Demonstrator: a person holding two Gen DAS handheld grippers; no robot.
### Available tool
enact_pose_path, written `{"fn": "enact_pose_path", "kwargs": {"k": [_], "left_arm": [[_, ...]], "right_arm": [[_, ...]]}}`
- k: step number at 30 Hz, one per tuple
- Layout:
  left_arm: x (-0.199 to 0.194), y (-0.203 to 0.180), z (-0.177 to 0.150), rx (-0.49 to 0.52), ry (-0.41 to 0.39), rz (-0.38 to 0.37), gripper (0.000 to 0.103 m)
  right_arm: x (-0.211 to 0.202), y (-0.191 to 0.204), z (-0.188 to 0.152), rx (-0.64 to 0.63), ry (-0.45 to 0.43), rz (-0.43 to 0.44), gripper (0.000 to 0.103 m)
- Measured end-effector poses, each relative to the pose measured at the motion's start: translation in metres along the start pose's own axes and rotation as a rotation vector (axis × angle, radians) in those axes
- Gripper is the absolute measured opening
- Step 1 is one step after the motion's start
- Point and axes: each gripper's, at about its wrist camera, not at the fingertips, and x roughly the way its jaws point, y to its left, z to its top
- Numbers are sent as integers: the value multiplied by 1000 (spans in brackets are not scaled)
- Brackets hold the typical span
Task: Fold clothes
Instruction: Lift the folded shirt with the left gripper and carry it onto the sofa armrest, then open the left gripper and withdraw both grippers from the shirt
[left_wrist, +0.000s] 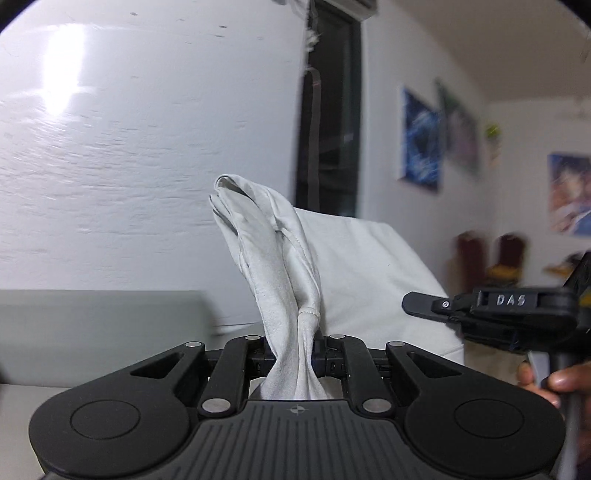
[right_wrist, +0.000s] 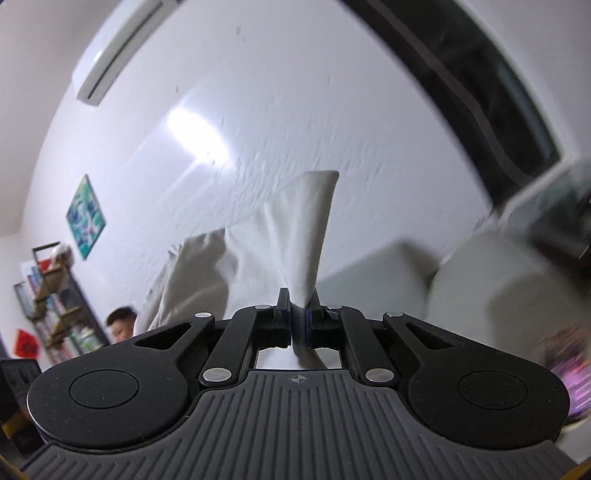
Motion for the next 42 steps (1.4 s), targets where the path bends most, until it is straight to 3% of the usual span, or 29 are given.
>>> {"fn": "enact_pose_path", "kwargs": {"k": [4, 7, 10, 19, 21, 23, 24, 26, 30, 32, 34, 36, 38, 40, 42], "left_arm": [[41, -31, 0, -69, 24, -143, 11], [85, -50, -19, -93, 86, -189, 11], [135, -62, -45, -90, 160, -196, 11], [280, -27, -113, -196, 396, -120, 11], [310, -18, -131, -238, 477, -86, 18], [328, 8, -154, -291, 604, -20, 33], [341, 19, -165, -317, 662, 33, 32], [341, 38, -173, -367, 707, 88, 32], [307, 46, -163, -366, 658, 40, 35], [302, 36, -158, -341, 645, -33, 30], [301, 22, -156, -299, 656, -103, 18], [307, -2, -163, -188, 694, -140, 14], [313, -20, -178, -85, 758, -122, 14], [320, -26, -193, -64, 818, -106, 14], [327, -25, -205, -77, 867, -97, 14]], "right_arm": [[-46, -16, 30, -85, -62, -138, 7], [-57, -40, 34, -107, -58, -240, 7], [-42, -76, 29, -93, -9, -332, 7], [80, -215, -16, 10, 240, -500, 7], [109, -241, -23, 24, 294, -529, 7], [138, -268, -32, 50, 355, -569, 15], [148, -280, -36, 66, 386, -614, 30], [154, -294, -42, 55, 437, -702, 35], [114, -282, -46, 26, 405, -675, 46], [95, -273, -48, 26, 415, -632, 44], [81, -261, -52, 33, 441, -581, 22], [73, -248, -61, 26, 476, -538, 18], [71, -233, -73, -18, 529, -480, 18], [77, -228, -90, -81, 614, -472, 18], [82, -228, -108, -168, 696, -530, 18]]}}
